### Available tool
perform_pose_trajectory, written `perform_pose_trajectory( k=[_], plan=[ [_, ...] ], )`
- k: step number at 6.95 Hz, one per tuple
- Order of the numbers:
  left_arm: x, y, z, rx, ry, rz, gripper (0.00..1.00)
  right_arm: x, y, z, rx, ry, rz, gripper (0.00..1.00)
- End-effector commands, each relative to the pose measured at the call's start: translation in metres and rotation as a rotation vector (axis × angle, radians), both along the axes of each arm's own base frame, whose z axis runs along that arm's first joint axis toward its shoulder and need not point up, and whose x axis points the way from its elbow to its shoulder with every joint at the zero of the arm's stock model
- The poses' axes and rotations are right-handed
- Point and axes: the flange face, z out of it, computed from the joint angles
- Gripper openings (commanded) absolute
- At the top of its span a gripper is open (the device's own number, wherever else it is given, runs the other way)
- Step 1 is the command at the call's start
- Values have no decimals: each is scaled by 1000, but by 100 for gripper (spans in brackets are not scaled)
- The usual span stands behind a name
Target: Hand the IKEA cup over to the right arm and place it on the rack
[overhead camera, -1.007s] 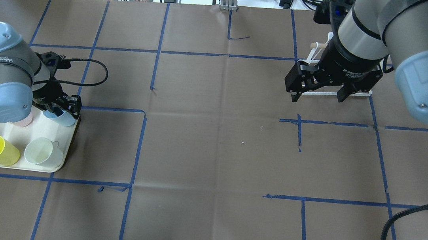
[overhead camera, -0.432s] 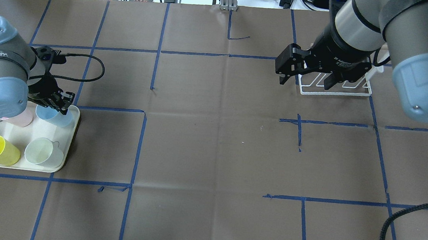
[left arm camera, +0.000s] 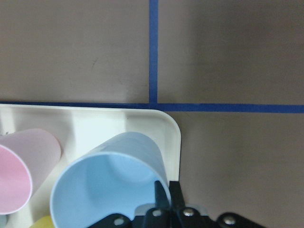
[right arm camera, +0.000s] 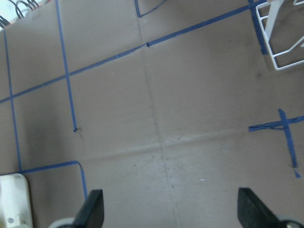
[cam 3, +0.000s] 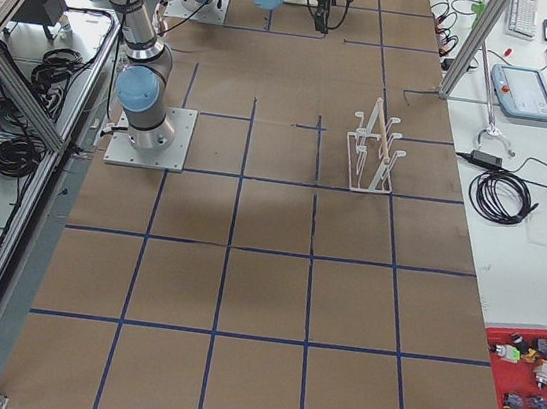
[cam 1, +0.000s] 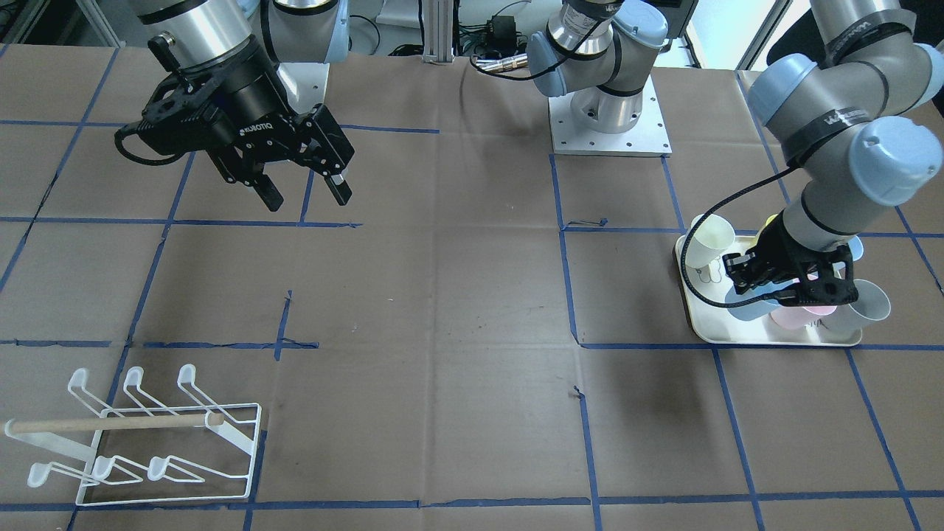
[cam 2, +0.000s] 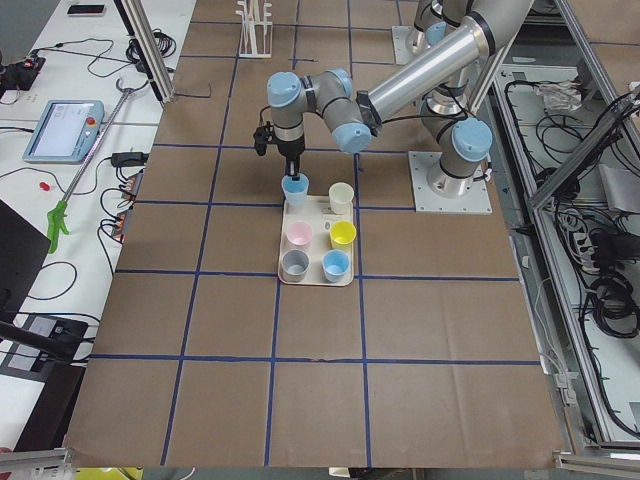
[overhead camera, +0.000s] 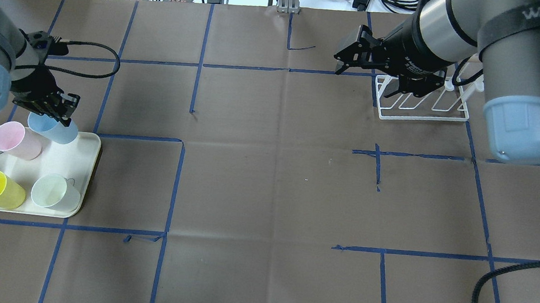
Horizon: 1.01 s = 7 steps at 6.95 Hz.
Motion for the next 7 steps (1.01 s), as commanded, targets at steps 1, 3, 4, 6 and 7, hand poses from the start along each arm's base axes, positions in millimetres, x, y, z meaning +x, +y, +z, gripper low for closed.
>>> perform_pose_trajectory(
  k=[1,3,4,6,7],
  plan=[
    [1,-16,87,16,15,-2,0,-3,3,-34,-44,-201,-111,100],
    [-7,-24,151,-3,43,-12,0,5,15,-43,-50,-418,-284,100],
    [-18,-30,162,-30,64,-28,0,8,20,-41,-13,-486,-344,100],
    [-43,-52,153,-153,163,-74,0,3,17,-32,-45,-521,-362,100],
    [-54,-66,143,-205,190,-96,0,-12,9,-31,-60,-516,-395,100]
  ],
)
